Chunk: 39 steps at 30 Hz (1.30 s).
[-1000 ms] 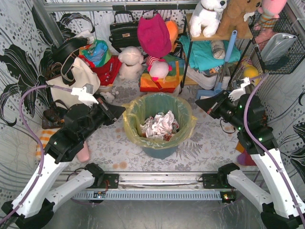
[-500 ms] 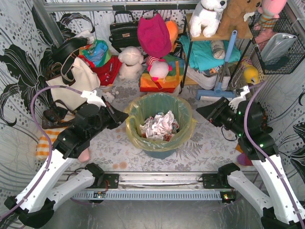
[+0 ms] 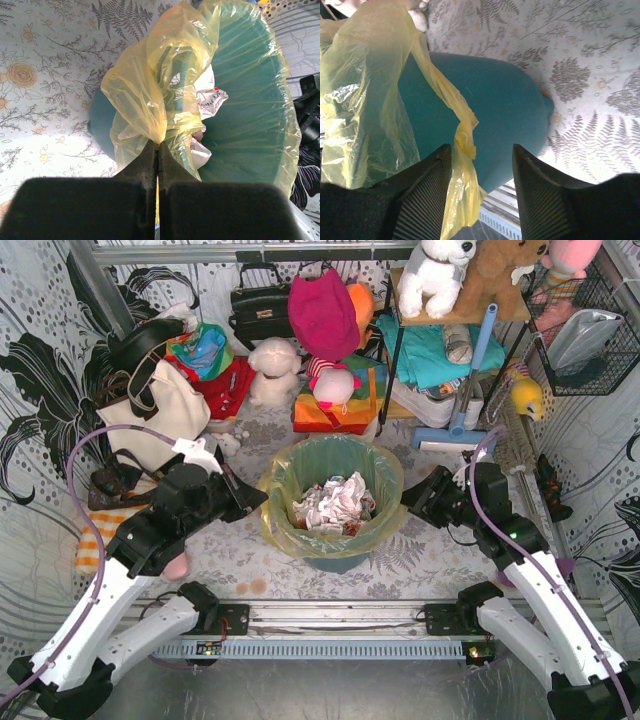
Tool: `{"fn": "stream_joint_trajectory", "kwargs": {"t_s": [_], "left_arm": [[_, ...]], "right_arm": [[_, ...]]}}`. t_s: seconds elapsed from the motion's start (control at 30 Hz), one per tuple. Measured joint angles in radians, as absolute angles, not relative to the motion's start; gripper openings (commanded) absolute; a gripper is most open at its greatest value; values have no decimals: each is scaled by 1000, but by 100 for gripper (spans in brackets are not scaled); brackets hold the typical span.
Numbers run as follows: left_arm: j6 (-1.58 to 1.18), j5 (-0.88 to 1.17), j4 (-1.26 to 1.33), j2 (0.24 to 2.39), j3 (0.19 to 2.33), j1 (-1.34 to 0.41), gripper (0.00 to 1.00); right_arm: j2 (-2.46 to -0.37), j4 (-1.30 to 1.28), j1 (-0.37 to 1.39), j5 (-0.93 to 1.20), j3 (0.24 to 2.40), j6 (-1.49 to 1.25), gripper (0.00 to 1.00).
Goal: Tie the trash bag
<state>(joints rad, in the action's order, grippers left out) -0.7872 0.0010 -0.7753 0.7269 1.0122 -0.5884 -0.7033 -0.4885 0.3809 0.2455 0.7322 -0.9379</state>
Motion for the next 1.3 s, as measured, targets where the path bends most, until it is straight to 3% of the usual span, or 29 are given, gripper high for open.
{"fn": "stream_joint_trajectory", "kwargs": {"t_s": [0.1, 0.17, 0.5, 0.77, 1.3], "left_arm": [[-788, 7, -776, 717, 1013, -588, 0], [-788, 16, -776, 712, 1013, -588, 0], [-748, 209, -810, 744, 1027, -588, 0], [-630, 368, -944, 851, 1211, -588, 0], [-632, 557, -848, 923, 1350, -588, 0]], "right_arm": [[-710, -419, 381, 290, 694, -965, 35], [-714, -388, 381, 313, 674, -980, 0], [-676, -427, 381, 359, 689, -994, 0], [-665, -484, 381, 363, 788, -982, 0], [-682, -516, 381, 321, 1001, -979, 0]]}}
